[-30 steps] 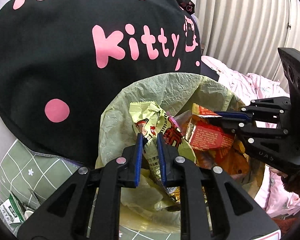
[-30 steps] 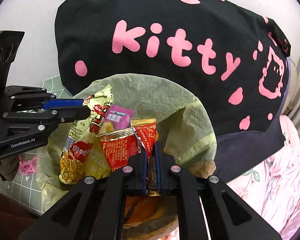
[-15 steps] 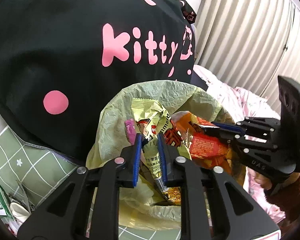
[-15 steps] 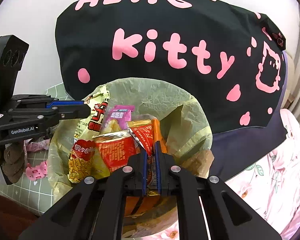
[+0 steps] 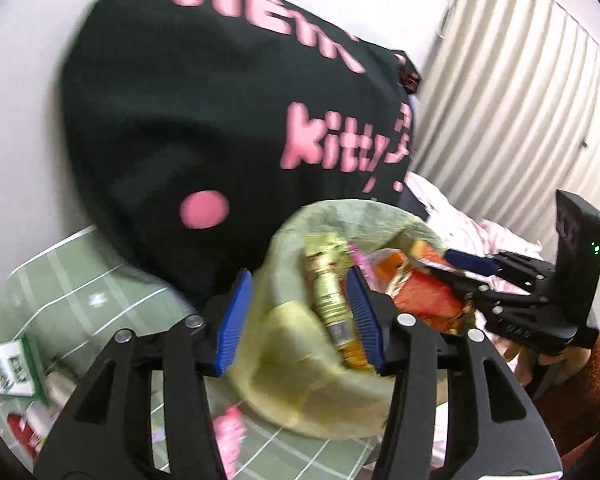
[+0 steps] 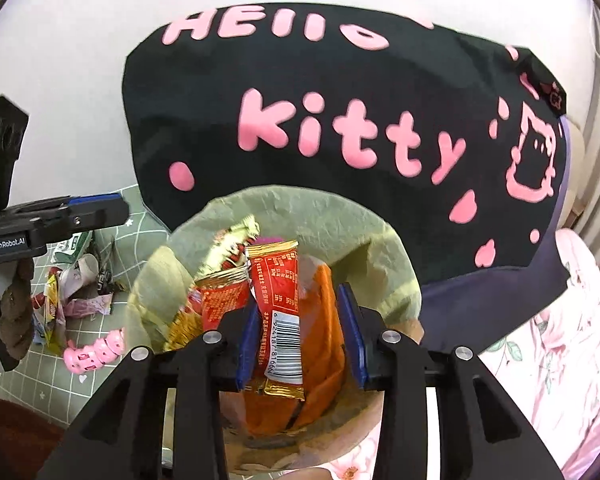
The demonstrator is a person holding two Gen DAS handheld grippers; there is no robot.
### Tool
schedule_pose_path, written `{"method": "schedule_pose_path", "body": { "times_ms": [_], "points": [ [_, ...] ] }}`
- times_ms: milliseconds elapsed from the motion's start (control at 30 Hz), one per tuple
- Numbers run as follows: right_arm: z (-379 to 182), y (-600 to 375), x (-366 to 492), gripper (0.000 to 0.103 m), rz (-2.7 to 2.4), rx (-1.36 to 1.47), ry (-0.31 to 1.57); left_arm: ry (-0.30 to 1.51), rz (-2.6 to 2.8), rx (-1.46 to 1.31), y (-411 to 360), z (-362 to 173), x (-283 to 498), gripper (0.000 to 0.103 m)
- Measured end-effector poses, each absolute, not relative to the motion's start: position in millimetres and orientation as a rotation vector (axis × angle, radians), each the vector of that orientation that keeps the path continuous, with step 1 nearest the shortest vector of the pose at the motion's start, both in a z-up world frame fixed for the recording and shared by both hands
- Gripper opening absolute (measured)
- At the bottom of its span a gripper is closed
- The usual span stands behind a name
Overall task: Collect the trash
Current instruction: 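Lift both wrappers into the yellow trash bag and open both tools, then withdraw both tools from the trash bag back toward the table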
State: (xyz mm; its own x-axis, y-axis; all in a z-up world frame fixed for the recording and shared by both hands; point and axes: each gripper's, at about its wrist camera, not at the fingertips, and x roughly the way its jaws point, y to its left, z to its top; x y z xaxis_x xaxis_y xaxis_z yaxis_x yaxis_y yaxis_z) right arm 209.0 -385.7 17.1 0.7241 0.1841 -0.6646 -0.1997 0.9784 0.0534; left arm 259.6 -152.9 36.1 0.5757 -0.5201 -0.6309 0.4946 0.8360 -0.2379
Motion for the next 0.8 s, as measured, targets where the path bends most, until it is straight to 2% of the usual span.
{"method": "schedule_pose_path", "body": {
  "times_ms": [33, 133, 433, 800],
  "points": [
    [15.7, -383.2, 211.1, 0.045, 0.224, -0.029, 0.749, 0.756, -0.566, -0.054, -140.5, 35.4, 258.0, 0.047],
    [4.9, -375.4, 215.2, 0.050, 0.223, -0.059, 0.790, 0.767, -0.505, -0.092, -113.4, 31.2, 254.8, 0.047],
    [-14.4, -371.6, 199.5, 0.050, 0.157, -0.180, 0.861, 0.791, -0.411, -0.169, -71.5, 18.2, 252.3, 0.048],
    [26.1, -371.0, 182.0, 0.050, 0.204, -0.144, 0.768, 0.781, -0.412, -0.157, -62.2, 17.9, 244.3, 0.048]
  ]
}}
